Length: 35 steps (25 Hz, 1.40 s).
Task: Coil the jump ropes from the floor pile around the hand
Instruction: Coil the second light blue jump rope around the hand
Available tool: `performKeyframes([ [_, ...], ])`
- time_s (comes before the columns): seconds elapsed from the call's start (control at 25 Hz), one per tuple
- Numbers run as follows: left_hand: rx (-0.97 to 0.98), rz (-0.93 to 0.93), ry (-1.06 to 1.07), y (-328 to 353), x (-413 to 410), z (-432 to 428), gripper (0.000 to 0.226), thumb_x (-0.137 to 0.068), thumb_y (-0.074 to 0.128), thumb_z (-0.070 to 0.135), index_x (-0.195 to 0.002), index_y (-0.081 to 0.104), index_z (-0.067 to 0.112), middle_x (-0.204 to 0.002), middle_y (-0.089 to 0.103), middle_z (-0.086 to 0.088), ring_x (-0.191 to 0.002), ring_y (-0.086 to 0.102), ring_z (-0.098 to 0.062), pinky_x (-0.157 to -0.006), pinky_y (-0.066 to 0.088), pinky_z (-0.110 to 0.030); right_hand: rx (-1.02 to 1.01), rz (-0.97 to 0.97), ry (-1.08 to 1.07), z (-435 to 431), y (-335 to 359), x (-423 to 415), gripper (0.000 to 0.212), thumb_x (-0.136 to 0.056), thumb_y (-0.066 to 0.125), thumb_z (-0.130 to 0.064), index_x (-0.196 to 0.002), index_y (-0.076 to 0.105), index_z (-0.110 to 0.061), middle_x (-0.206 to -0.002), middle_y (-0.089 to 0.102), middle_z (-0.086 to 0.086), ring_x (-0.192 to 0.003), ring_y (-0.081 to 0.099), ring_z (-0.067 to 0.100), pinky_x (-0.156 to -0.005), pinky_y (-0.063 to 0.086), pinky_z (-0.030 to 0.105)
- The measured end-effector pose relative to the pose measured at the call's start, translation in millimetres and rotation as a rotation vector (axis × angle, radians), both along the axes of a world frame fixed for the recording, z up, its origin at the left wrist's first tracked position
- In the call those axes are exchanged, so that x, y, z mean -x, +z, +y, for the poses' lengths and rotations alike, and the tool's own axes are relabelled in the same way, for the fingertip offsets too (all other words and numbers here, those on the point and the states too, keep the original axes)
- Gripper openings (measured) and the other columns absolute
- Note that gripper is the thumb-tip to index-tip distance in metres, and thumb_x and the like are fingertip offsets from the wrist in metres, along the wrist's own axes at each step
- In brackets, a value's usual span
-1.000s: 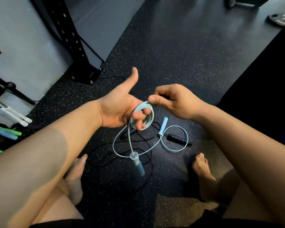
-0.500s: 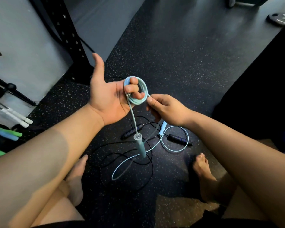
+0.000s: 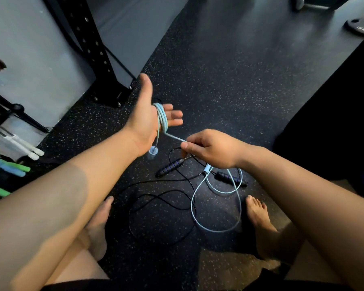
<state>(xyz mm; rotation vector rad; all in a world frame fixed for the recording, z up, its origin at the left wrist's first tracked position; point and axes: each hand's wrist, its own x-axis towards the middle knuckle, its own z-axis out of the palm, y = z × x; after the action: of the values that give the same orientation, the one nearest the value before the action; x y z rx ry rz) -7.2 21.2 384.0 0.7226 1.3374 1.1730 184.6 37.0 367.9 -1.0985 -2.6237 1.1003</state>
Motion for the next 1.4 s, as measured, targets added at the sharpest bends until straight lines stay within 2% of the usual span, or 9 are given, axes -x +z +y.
performKeyframes([
  [0.12,0.196,0.154,-0.258,-5,-3,-5,0.112,-0.085,0.010,0.090,-0.128,0.057,-0.002,-0.107,0.077,-0.018,-0.099,0.076,-0.026,-0.116,0.034,-0.043,-0.108,0.047,0.042,0,6,-2,0.036,-0.101,0.054,-0.041,-0.089,0.073,-0.013,-0.052,0.047,-0.005,-0.050,0.041,0.007,-0.050,0.032,0.017],
  [0.24,0.297,0.087,-0.586,2,-7,-9,0.121,-0.079,-0.002,0.093,-0.103,0.070,-0.001,-0.090,0.076,-0.014,-0.090,0.075,-0.023,-0.103,0.042,-0.037,-0.242,0.143,0.024,6,9,-6,0.034,-0.095,0.061,-0.049,-0.080,0.072,-0.020,-0.056,0.058,-0.006,-0.051,0.048,0.010,-0.052,0.041,0.025],
  [0.36,0.312,-0.058,-0.765,10,-10,-16,0.116,-0.076,-0.003,0.094,-0.083,0.066,0.002,-0.074,0.067,-0.013,-0.079,0.070,-0.033,-0.083,0.057,-0.031,-0.263,0.247,-0.032,15,14,-15,0.038,-0.088,0.069,-0.051,-0.073,0.067,-0.016,-0.059,0.061,-0.004,-0.051,0.048,0.008,-0.050,0.040,0.028],
  [0.52,0.261,-0.189,-0.745,20,-11,-17,0.108,-0.072,0.002,0.098,-0.072,0.059,0.008,-0.050,0.048,-0.002,-0.056,0.059,-0.027,-0.079,0.051,-0.035,-0.142,0.363,-0.129,18,11,-21,0.048,-0.091,0.066,-0.047,-0.068,0.055,-0.006,-0.059,0.040,-0.001,-0.056,0.033,0.007,-0.051,0.030,0.029],
  [0.72,0.138,-0.387,-0.569,22,-7,-18,0.104,-0.065,0.000,0.102,-0.065,0.055,0.014,-0.041,0.035,0.007,-0.047,0.053,-0.020,-0.076,0.057,-0.029,0.101,0.385,-0.218,18,2,-17,0.053,-0.105,0.043,-0.043,-0.088,0.059,0.005,-0.066,0.040,0.005,-0.059,0.042,0.016,-0.053,0.047,0.045],
  [0.84,0.040,-0.554,-0.419,19,-6,-18,0.102,-0.065,0.006,0.104,-0.071,0.054,0.015,-0.048,0.039,0.006,-0.054,0.052,-0.019,-0.080,0.056,-0.029,0.279,0.402,-0.304,16,-7,-12,0.051,-0.106,0.038,-0.041,-0.082,0.056,0.000,-0.062,0.039,0.004,-0.055,0.039,0.020,-0.051,0.043,0.037],
  [1.0,-0.125,-0.777,-0.083,18,1,-12,0.096,-0.073,0.028,0.099,-0.090,0.053,0.008,-0.076,0.045,-0.001,-0.061,0.058,-0.021,-0.093,0.049,-0.034,0.291,0.173,-0.263,13,-24,-11,0.036,-0.105,0.045,-0.035,-0.081,0.060,-0.013,-0.060,0.046,0.004,-0.051,0.043,0.020,-0.050,0.039,0.031],
  [1.28,-0.194,-0.679,0.104,13,-2,-7,0.112,-0.082,0.035,0.090,-0.133,0.048,-0.008,-0.116,0.053,-0.018,-0.102,0.065,-0.029,-0.100,0.053,-0.057,0.051,-0.091,-0.025,-1,-12,-3,0.026,-0.104,0.048,-0.028,-0.099,0.070,-0.014,-0.057,0.051,-0.013,-0.050,0.050,-0.007,-0.052,0.035,0.012],
  [1.4,-0.168,-0.563,0.116,11,-5,-5,0.113,-0.086,0.031,0.087,-0.141,0.038,-0.011,-0.132,0.051,-0.022,-0.108,0.069,-0.031,-0.100,0.054,-0.057,-0.081,-0.079,0.045,-6,-8,1,0.031,-0.104,0.049,-0.031,-0.086,0.062,-0.009,-0.057,0.046,-0.007,-0.053,0.044,0.006,-0.053,0.033,0.021],
])
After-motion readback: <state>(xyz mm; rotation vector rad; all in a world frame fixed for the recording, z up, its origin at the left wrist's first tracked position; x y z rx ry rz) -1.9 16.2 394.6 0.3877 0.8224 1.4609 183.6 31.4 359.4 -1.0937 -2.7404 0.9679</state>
